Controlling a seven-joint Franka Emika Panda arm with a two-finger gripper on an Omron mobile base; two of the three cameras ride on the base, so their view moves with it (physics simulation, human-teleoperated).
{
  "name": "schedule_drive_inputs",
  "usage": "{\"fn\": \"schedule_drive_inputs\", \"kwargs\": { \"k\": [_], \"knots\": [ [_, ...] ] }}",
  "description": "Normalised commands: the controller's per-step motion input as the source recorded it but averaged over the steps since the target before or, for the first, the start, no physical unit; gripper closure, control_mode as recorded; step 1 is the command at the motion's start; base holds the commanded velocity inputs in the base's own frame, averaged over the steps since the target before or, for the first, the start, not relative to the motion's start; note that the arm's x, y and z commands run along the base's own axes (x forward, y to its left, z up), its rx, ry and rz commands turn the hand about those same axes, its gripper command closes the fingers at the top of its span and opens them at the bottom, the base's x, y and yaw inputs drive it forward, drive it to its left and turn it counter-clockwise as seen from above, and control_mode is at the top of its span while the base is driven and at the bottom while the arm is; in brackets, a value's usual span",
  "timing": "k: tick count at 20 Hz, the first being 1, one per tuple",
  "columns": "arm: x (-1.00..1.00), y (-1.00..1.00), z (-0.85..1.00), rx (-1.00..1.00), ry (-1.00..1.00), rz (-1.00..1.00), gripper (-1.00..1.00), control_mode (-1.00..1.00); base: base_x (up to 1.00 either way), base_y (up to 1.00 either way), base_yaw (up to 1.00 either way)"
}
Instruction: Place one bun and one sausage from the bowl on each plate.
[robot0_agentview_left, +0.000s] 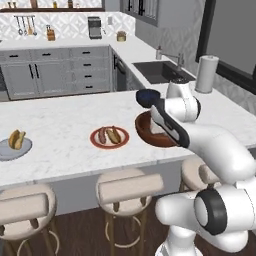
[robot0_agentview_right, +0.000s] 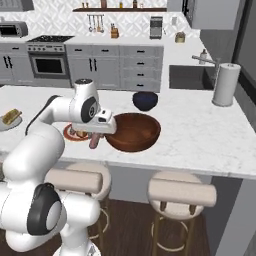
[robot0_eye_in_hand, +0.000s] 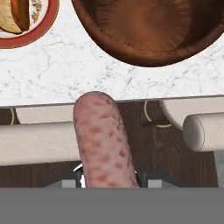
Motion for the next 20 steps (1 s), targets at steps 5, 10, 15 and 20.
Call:
{"fn": "schedule_drive_inputs", "kwargs": {
  "k": [5, 10, 15, 20],
  "knots": [
    [0.00, 0.00, 0.00, 0.00, 0.00, 0.00, 1.00, 1.00, 0.13, 1.00, 0.00],
    [0.00, 0.00, 0.00, 0.00, 0.00, 0.00, 1.00, 1.00, 0.12, 1.00, 0.00],
    [0.00, 0.00, 0.00, 0.00, 0.00, 0.00, 1.00, 1.00, 0.04, 1.00, 0.00],
    [0.00, 0.00, 0.00, 0.00, 0.00, 0.00, 1.00, 1.00, 0.21, 0.93, 0.00]
  ]
}}
